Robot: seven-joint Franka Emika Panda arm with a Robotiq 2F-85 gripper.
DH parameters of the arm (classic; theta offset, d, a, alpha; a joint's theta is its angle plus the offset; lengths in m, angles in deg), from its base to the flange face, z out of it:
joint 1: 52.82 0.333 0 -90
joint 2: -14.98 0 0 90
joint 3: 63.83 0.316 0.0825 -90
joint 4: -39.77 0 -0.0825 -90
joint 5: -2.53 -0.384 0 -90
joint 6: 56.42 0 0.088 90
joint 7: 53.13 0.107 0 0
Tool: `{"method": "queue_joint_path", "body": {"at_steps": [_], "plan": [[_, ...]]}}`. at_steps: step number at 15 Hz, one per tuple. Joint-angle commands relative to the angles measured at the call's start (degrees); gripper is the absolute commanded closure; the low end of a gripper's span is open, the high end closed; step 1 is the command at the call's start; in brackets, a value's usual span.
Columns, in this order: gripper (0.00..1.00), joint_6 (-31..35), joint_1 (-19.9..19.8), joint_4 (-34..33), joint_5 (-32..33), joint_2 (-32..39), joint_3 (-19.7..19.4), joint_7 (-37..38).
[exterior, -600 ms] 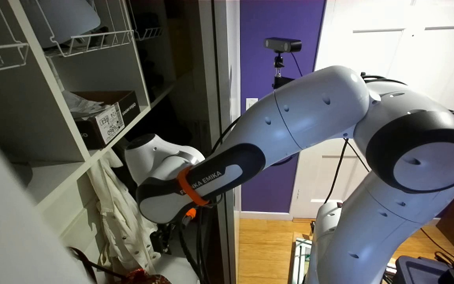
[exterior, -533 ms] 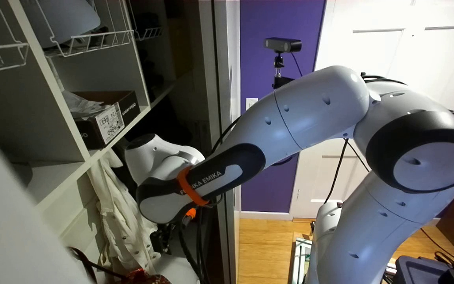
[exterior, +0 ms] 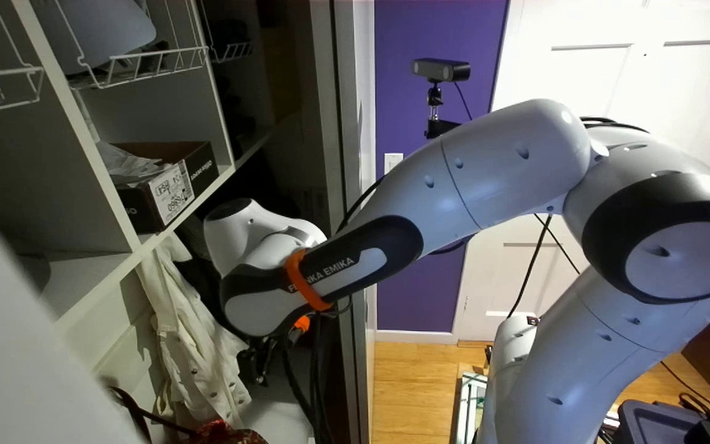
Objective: Remove the blue cap from the rack on the right and put it in the box below the rack on the right
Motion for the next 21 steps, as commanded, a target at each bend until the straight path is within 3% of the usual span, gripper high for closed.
{"method": "queue_joint_path", "body": {"at_steps": [1,8,18,21], "plan": [[0.00,-0.11,0.09,0.29,0.09,-1.29,-0.94,0.02],[0.00,-0.12,-0.13,2.25,0.03,-4.58,-1.49,-0.05],[0.00,-9.78,-4.56,-1.23,-12.20,-18.30,-9.18,4.82],[0.00,-8.20,-5.56,-1.63,-10.70,-17.87,-8.53,4.41]]}}
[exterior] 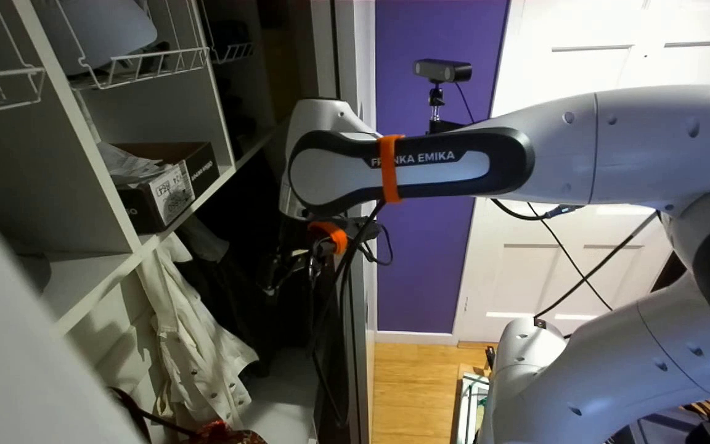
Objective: Remove the blue cap from the rack on the right and put it in the box below the rack on the right
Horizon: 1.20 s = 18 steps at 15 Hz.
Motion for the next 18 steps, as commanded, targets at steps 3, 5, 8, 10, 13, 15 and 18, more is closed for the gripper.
{"method": "queue_joint_path", "body": {"at_steps": [3,5,8,10,13,15,18], "plan": [[0.00,-0.19,-1.04,-0.21,-0.57,-1.24,0.59,0.64],[0.00,1.54,0.37,-0.53,-7.87,-1.68,-2.16,0.43],[0.00,2.22,-0.30,-2.02,-13.82,-2.52,-4.25,0.24],[0.00,3.52,-0.64,-2.85,-17.90,-2.91,-5.56,0.68],[0.00,6.66,-0.27,-3.64,-24.76,-3.73,-6.79,1.08],[0.00,9.41,-0.25,-3.84,-29.66,-4.56,-6.80,0.72],[0.00,9.83,-1.58,-4.35,-31.06,-3.63,-5.77,-0.08]]}}
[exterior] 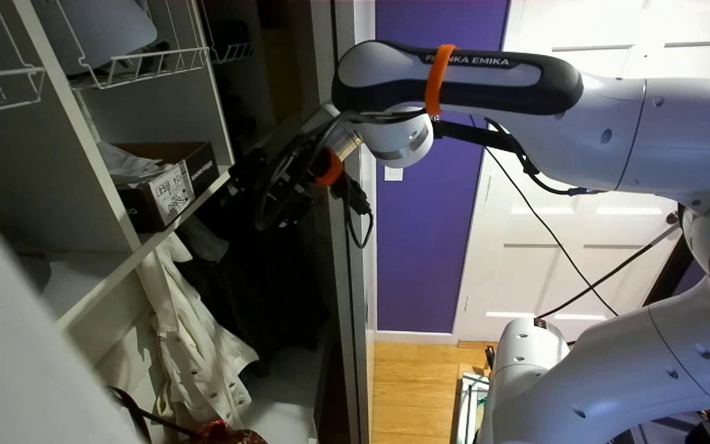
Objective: Remove the blue cap from the rack on the right and put it in the box below the rack on the right
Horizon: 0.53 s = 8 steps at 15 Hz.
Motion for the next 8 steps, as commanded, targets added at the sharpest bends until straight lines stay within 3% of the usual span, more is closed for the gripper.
{"method": "queue_joint_path", "body": {"at_steps": [1,8], "plan": [[0.00,0.22,-1.29,-0.30,-2.11,-0.16,0.85,-0.60],[0.00,0.59,-1.33,-0.27,-3.36,-0.72,0.86,-0.61]]}}
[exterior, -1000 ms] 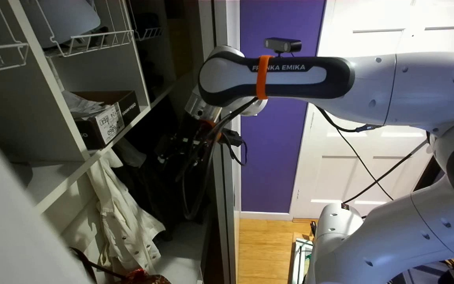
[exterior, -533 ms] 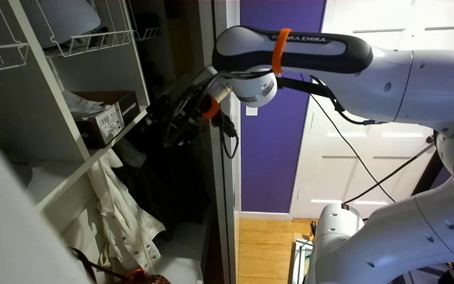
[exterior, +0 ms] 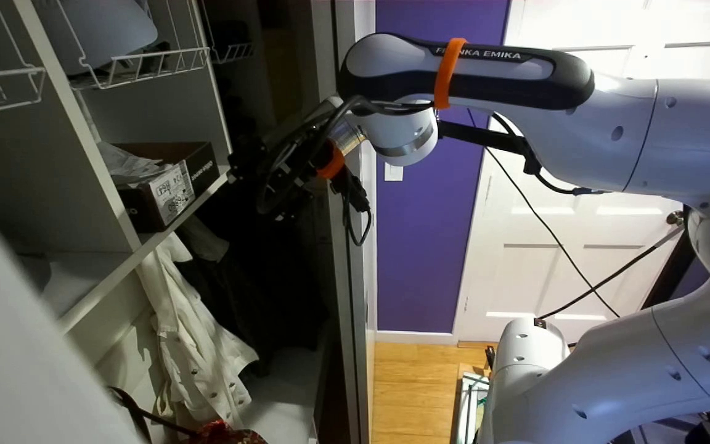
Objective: Remove the blue cap from the rack on the right and put it in the box below the rack on the right
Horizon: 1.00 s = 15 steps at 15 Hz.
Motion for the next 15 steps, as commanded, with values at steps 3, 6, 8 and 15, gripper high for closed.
{"method": "queue_joint_path", "body": {"at_steps": [3,6,8,15], "plan": [[0.00,-0.74,-1.36,-0.30,-0.76,0.28,0.80,-0.48],[0.00,1.95,0.50,-0.96,-3.46,-0.73,1.21,-4.78],[0.00,3.77,1.73,-2.86,-5.45,-1.44,1.63,-8.76],[0.00,8.79,6.22,-12.32,-12.16,0.44,2.23,-17.55]]}}
